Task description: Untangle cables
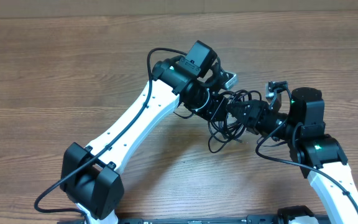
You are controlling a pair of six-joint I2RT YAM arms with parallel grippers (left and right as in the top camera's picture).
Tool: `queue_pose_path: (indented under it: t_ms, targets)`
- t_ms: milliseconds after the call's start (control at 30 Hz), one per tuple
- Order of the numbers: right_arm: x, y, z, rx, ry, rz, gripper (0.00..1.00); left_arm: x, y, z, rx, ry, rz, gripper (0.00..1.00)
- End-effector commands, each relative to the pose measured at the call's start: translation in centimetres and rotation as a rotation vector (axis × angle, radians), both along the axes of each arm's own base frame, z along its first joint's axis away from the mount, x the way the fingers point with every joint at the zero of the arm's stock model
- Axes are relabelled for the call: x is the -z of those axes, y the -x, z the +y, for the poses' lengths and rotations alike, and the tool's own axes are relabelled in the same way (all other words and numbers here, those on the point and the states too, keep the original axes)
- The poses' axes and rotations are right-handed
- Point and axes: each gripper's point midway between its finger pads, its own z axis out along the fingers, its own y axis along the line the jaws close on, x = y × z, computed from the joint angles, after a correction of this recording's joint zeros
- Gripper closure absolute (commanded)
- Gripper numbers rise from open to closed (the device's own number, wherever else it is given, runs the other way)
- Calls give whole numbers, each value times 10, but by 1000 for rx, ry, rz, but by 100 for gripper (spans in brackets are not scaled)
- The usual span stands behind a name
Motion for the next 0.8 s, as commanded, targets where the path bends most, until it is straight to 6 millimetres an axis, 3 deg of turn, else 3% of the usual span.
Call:
queue_pose_path:
  t_ms: [0,300,500,767]
  targets:
    - [-12,-2,3,-12,-9,-38,76,-20,13,-18,75,76,-24,95]
    - [-14,-7,1,2,-6,-57,82,-26,20,-22,100,116,2,95]
    - [-17,-9,1,15,-19,-57,96,-25,20,-22,99,115,0,95]
    - [-16,-7,2,8,-22,-45,96,-6,1,-4,29,-36,-86,94]
